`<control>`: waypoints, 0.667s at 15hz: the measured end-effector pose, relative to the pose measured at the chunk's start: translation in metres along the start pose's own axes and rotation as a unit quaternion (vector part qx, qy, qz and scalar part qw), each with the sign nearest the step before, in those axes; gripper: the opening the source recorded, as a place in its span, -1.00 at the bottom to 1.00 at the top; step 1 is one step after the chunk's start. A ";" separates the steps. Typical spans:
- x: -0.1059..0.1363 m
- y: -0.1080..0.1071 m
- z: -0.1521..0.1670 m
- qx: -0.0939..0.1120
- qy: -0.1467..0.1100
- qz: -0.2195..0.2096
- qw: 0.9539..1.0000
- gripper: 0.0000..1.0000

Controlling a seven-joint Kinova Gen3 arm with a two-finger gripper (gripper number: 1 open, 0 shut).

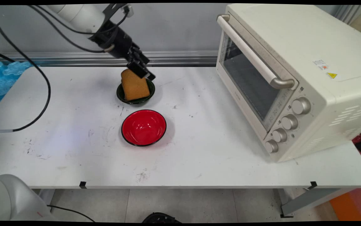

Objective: Open the oven

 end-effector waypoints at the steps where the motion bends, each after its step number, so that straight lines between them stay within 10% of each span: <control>1: 0.006 -0.001 0.001 0.001 0.003 -0.001 1.000 1.00; 5: 0.030 -0.002 0.006 0.004 0.015 -0.003 1.000 1.00; 6: 0.035 -0.001 0.008 0.003 0.018 -0.003 1.000 -1.00; 10: 0.056 0.000 0.013 -0.003 0.029 -0.003 1.000 -1.00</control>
